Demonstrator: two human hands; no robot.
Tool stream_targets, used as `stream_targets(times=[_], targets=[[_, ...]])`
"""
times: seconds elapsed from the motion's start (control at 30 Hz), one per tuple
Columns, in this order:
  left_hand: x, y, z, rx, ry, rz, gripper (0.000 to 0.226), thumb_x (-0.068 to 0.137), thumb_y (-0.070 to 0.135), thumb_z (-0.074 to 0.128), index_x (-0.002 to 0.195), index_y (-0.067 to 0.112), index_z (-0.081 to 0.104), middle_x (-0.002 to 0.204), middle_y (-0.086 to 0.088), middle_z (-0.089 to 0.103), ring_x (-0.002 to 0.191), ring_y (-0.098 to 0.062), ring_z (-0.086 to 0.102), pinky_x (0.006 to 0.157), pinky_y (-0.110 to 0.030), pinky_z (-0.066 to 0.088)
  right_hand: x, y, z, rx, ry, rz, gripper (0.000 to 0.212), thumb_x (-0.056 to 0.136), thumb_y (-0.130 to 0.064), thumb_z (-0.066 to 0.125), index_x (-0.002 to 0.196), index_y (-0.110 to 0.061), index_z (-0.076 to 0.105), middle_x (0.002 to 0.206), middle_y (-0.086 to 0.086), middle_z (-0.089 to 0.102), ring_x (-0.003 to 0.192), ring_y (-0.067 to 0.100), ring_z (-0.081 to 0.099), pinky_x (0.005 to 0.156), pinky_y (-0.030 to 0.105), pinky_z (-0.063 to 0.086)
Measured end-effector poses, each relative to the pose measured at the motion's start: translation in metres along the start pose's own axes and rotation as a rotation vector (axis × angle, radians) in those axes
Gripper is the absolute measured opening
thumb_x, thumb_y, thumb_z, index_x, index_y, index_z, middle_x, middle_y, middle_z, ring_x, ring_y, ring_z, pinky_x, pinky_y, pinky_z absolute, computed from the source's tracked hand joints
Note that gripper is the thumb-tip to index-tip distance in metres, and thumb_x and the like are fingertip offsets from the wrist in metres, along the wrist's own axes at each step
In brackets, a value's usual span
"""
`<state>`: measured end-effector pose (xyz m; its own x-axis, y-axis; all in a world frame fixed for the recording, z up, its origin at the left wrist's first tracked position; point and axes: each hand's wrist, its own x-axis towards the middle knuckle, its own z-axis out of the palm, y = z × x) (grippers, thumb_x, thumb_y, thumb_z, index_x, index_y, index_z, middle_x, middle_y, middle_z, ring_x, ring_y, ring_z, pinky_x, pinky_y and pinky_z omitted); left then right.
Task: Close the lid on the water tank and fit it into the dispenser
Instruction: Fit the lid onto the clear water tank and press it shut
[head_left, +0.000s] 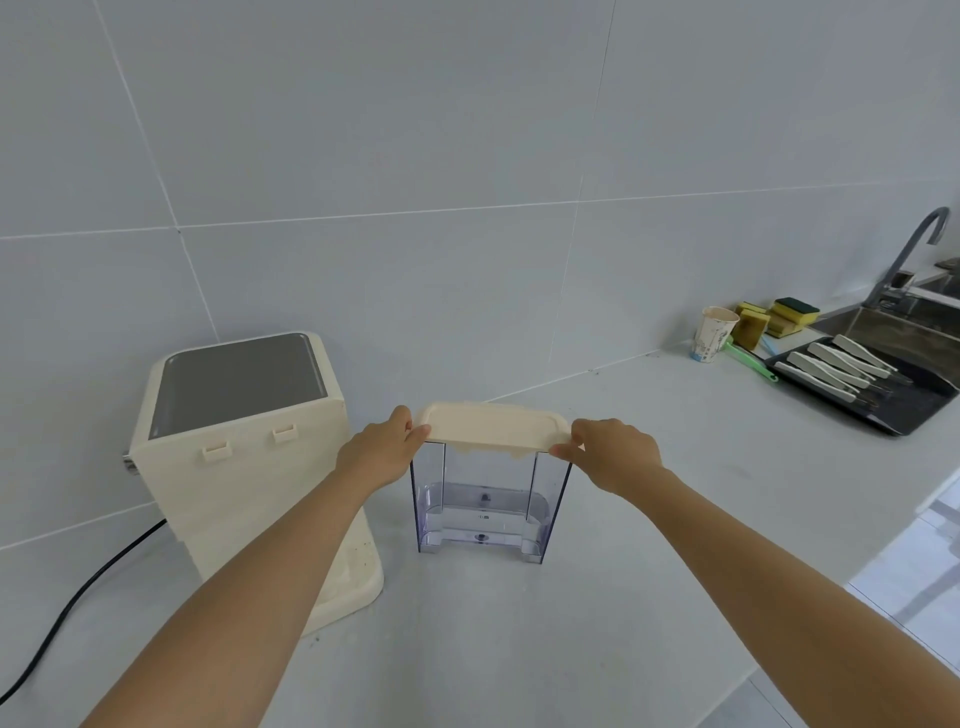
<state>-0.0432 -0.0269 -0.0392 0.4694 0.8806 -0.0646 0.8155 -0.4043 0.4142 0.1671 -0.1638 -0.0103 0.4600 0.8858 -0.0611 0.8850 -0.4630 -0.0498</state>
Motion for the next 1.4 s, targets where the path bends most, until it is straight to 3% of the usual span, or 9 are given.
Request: stream_targets(times=[0.1,0.23,0.33,0.5,0.57,0.7,0.97,1.23,1.4], targets=[[-0.004,0.009,-0.006,0.091,0.097,0.037,0.034,0.094,0.035,0.032,0.117,0.01,0.038,0.101,-0.014,0.061,0.088,-0.033,0.056,0.07,-0.036,0.042,0.003,-0.001,-0.006,0.054,-0.003,0.014,0.058,0.089,-0.055,0.035,0.129,-0.013,0.041,0.123,0.01,0.057,0.108,0.03,0.057,0.08,0.036,0.044],[-0.02,0.023,0.0,0.118,0.192,0.143,0.045,0.094,0.028,0.034,0.135,0.01,0.028,0.138,-0.013,0.044,0.123,-0.03,0.044,0.09,-0.04,0.042,0.01,-0.008,-0.011,0.251,-0.015,-0.008,0.07,0.091,-0.052,0.033,0.145,-0.013,0.013,0.139,0.015,0.043,0.118,0.034,0.051,0.089,0.043,0.044],[-0.034,0.031,0.014,0.128,0.151,0.178,0.055,0.095,0.032,0.032,0.144,0.014,0.013,0.157,-0.01,0.012,0.144,-0.023,0.013,0.115,-0.039,0.017,0.019,-0.014,-0.009,0.413,-0.086,-0.021,0.074,0.092,-0.049,0.034,0.147,-0.007,0.007,0.147,0.018,0.034,0.129,0.035,0.042,0.101,0.042,0.038],[-0.041,0.035,0.034,0.141,0.053,0.162,0.063,0.094,0.044,0.026,0.145,0.018,-0.001,0.158,-0.007,-0.006,0.145,-0.02,-0.008,0.118,-0.039,-0.002,0.033,-0.025,-0.004,0.641,-0.213,0.063,0.068,0.092,-0.045,0.038,0.145,-0.006,0.02,0.152,0.014,0.03,0.137,0.03,0.031,0.107,0.035,0.029],[-0.04,0.035,0.038,0.153,0.036,0.153,0.065,0.093,0.046,0.024,0.145,0.017,-0.002,0.158,-0.007,-0.008,0.145,-0.021,-0.011,0.118,-0.039,-0.003,0.038,-0.029,-0.002,0.646,-0.208,0.085,0.061,0.092,-0.041,0.04,0.14,-0.005,0.031,0.144,0.013,0.04,0.131,0.03,0.039,0.102,0.034,0.033],[-0.04,0.033,0.045,0.175,0.055,0.146,0.069,0.093,0.048,0.022,0.145,0.015,-0.008,0.156,-0.009,-0.015,0.144,-0.023,-0.015,0.118,-0.039,-0.004,0.042,-0.032,0.005,0.644,-0.121,0.074,0.022,0.087,-0.027,0.042,0.086,-0.006,0.048,0.073,0.003,0.048,0.075,0.024,0.045,0.057,0.026,0.032],[-0.033,0.032,0.05,0.079,0.082,0.113,0.071,0.092,0.05,0.019,0.143,0.012,-0.014,0.155,-0.007,-0.02,0.143,-0.02,-0.018,0.117,-0.04,-0.008,0.038,-0.026,0.009,0.652,-0.085,0.089,0.041,0.084,-0.033,0.054,0.11,-0.002,0.058,0.107,0.014,0.064,0.087,0.023,0.052,0.068,0.026,0.038],[-0.006,0.036,0.037,-0.079,0.006,0.043,0.077,0.091,0.052,0.023,0.143,0.007,-0.012,0.156,-0.007,-0.019,0.144,-0.017,-0.015,0.118,-0.04,-0.005,0.016,-0.031,0.014,0.618,-0.1,0.055,0.04,0.081,-0.041,0.058,0.066,-0.01,0.038,0.059,-0.001,0.037,0.055,0.015,0.037,0.049,0.023,0.024],[0.006,0.047,0.026,-0.176,-0.088,0.039,0.086,0.089,0.047,0.039,0.142,0.004,-0.012,0.156,-0.01,-0.018,0.145,-0.018,-0.012,0.118,-0.042,-0.001,-0.001,-0.043,0.014,0.523,-0.12,0.077,0.049,0.084,-0.042,0.053,0.053,-0.014,0.027,0.053,0.0,0.033,0.046,0.014,0.032,0.045,0.023,0.021]])
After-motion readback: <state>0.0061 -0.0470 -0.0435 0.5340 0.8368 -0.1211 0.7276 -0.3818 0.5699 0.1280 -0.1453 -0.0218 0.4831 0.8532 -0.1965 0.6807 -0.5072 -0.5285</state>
